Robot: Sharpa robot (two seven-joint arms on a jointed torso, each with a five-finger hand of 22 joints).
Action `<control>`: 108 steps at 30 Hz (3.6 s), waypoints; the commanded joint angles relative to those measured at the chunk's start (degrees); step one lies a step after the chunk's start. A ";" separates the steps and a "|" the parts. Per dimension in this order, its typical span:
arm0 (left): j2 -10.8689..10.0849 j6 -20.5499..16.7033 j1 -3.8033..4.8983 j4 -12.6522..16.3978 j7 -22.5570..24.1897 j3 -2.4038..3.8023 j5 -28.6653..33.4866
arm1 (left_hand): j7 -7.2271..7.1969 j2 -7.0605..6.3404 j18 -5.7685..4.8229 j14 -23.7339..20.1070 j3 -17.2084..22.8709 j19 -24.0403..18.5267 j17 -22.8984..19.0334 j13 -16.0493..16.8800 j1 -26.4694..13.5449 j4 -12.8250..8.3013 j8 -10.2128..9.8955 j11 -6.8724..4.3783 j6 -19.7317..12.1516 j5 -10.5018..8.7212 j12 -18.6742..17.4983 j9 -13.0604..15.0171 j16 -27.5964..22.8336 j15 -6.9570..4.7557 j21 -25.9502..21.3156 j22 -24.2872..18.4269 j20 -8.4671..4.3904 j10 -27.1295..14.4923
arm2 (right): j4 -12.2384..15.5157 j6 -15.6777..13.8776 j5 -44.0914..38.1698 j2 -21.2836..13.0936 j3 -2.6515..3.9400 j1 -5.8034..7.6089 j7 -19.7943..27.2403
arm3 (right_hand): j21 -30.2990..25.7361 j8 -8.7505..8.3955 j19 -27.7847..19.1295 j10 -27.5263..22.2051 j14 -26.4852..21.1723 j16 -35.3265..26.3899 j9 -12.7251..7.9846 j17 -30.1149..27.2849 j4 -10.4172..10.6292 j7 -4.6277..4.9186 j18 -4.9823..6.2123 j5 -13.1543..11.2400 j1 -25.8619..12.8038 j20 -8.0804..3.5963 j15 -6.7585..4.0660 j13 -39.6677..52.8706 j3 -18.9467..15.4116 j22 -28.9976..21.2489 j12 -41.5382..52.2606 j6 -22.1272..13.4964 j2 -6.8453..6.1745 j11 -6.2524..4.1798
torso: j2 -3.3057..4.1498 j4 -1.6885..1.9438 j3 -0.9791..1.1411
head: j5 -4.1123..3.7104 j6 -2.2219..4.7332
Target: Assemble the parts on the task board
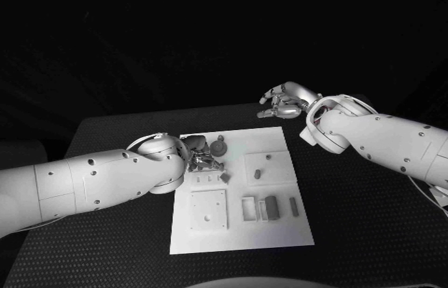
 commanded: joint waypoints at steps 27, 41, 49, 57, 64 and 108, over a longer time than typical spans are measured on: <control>-7.22 -17.35 0.06 -2.55 22.62 -0.13 40.14 | 2.53 3.12 1.13 -6.05 5.43 -6.77 -7.49 -11.56 14.85 -5.05 1.47 3.37 -3.45 1.44 -15.60 -1.24 -12.45 7.66 -12.08 -6.34 6.91 -5.03 | 18.55 1.57 -35.75 0.43 -6.08 -7.88 -16.98 | 0.84 5.15 1.52 1.78 1.68 1.93 1.83 -0.20 0.53 -3.18 0.70 0.22 0.70 -0.52 -2.95 -0.26 1.07 0.98 2.67 10.24 -2.65 -3.29 | -0.09 -0.24 -0.59 | 0.96 1.95; -7.05 -17.23 0.05 -2.35 22.96 -0.17 40.91 | 2.56 3.08 1.12 -6.09 5.22 -6.76 -7.54 -11.73 14.91 -4.88 1.59 3.43 -3.45 1.40 -15.72 -1.29 -12.54 7.76 -12.22 -6.34 7.03 -5.03 | 13.95 1.83 -42.26 5.39 -6.12 -9.35 -20.40 | 1.21 4.98 1.69 1.80 1.74 2.52 1.47 -0.08 4.43 -3.59 0.70 0.22 -1.00 -0.85 -3.40 -0.28 1.56 1.01 2.99 11.27 -4.35 -3.71 | 0.08 -0.14 -0.54 | 0.95 1.66; -6.94 -17.27 0.05 -2.36 22.93 -0.17 41.15 | 2.58 3.01 1.13 -6.08 5.07 -6.74 -7.56 -11.81 14.78 -4.79 1.62 3.44 -3.51 1.39 -15.76 -1.34 -12.57 7.80 -12.29 -6.34 7.06 -5.00 | 11.85 1.95 -43.07 7.42 -6.12 -10.12 -20.40 | 1.34 4.80 1.66 1.78 1.72 2.72 1.33 -0.05 6.39 -3.60 0.70 0.22 -1.68 -0.97 -3.43 -0.29 1.72 1.01 3.10 11.33 -4.83 -3.74 | 0.11 -0.22 -0.49 | 1.25 1.19; -6.91 -17.16 0.05 -2.17 22.75 -0.17 41.26 | 2.60 2.98 1.14 -6.08 4.95 -6.72 -7.58 -11.88 14.67 -4.73 1.64 3.45 -3.57 1.39 -15.79 -1.37 -12.59 7.82 -12.35 -6.34 7.09 -4.99 | 10.98 2.70 -43.06 8.22 -6.12 -10.47 -20.56 | 1.39 4.90 1.58 1.74 1.68 2.78 1.36 -0.06 7.23 -3.69 0.70 0.22 -1.90 -1.02 -3.46 -0.30 1.72 1.02 3.15 11.64 -5.05 -3.79 | 0.07 -0.33 -0.51 | 1.63 0.79; -6.89 -17.09 0.06 -2.13 22.60 -0.17 41.30 | 2.62 2.95 1.15 -6.10 4.89 -6.73 -7.59 -11.93 14.63 -4.71 1.63 3.47 -3.64 1.40 -15.83 -1.41 -12.62 7.83 -12.41 -6.35 7.10 -5.00 | 9.54 2.62 -43.58 8.93 -6.12 -10.52 -20.68 | 1.43 5.09 1.53 1.71 1.65 2.82 1.45 -0.07 7.54 -3.82 0.70 0.22 -1.64 -1.08 -3.54 -0.31 1.82 1.02 3.17 12.01 -4.90 -3.90 | 0.01 -0.47 -0.49 | 1.66 0.70; -6.32 -16.44 0.06 -2.45 21.51 -0.19 41.72 | 2.91 2.98 1.20 -6.26 4.55 -6.78 -7.68 -12.25 14.31 -4.54 1.47 3.62 -4.44 1.23 -16.03 -1.70 -12.80 7.96 -12.77 -6.37 7.23 -5.14 | 5.33 3.60 -44.31 12.66 -6.13 -11.49 -20.37 | 1.66 5.50 1.22 1.70 1.52 2.85 1.83 -0.22 5.61 -4.14 0.70 0.23 1.44 -1.20 -3.87 -0.44 1.29 1.03 3.20 12.53 -2.58 -4.23 | 0.00 -0.48 -0.47 | 1.96 -0.05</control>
